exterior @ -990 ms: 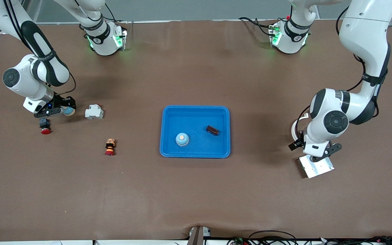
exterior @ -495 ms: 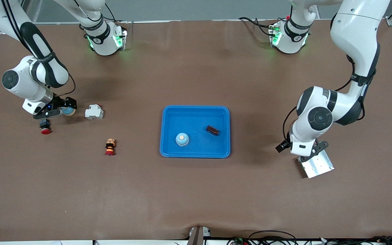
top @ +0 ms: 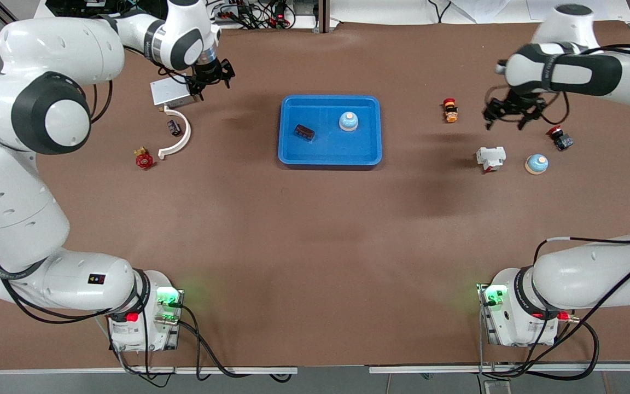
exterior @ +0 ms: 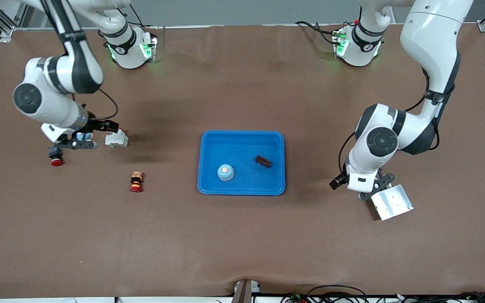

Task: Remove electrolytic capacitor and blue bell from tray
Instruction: 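Lower the bell beside the white block while the left gripper releases the capacitor, then move the right gripper back over the tray while the left gripper follows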

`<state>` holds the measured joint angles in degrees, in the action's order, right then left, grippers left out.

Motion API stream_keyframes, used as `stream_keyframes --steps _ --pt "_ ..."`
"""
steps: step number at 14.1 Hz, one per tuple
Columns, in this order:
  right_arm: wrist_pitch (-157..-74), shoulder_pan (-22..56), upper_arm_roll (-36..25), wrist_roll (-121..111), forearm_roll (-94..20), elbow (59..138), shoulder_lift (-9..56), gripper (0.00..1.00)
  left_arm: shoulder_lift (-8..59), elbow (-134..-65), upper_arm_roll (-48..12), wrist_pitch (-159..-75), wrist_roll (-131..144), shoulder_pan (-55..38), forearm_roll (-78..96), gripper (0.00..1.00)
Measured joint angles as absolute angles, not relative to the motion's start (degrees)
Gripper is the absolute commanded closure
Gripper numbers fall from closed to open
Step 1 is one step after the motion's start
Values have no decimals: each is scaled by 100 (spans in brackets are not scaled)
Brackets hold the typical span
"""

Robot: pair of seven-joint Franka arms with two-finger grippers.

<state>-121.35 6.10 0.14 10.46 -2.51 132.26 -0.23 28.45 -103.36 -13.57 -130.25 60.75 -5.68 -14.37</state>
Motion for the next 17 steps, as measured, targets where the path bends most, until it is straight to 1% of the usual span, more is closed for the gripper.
stream_keyframes --steps 2,4,7,9,11,13,17 --pt "-12101 1149 17 1922 -689 13127 -65 0 2852 -10277 -1357 -13025 6184 -660 -1437 0" --pt "-12277 1659 13 2963 -891 13105 -57 0 2852 -10223 -1355 -13025 6188 -664 -1437 0" --pt "-12995 2579 15 4708 -913 13106 -15 0 2839 -10116 -1351 -13024 6188 -633 -1437 0" --pt "-13516 3126 16 5523 -913 13109 125 0 2791 -10065 -1348 -13020 6064 -589 -1437 0" --pt "-13978 3470 14 6015 -913 13092 415 0 2720 -10053 -1335 -13009 5873 -516 -1437 0" --pt "-14152 3639 6 6356 -913 12841 850 0 2647 -10050 -1331 -12991 5689 -437 -1438 0" --pt "-14165 3922 -15 7045 -871 11601 2046 0 2412 -9999 -1316 -12710 4794 -166 -1438 0"
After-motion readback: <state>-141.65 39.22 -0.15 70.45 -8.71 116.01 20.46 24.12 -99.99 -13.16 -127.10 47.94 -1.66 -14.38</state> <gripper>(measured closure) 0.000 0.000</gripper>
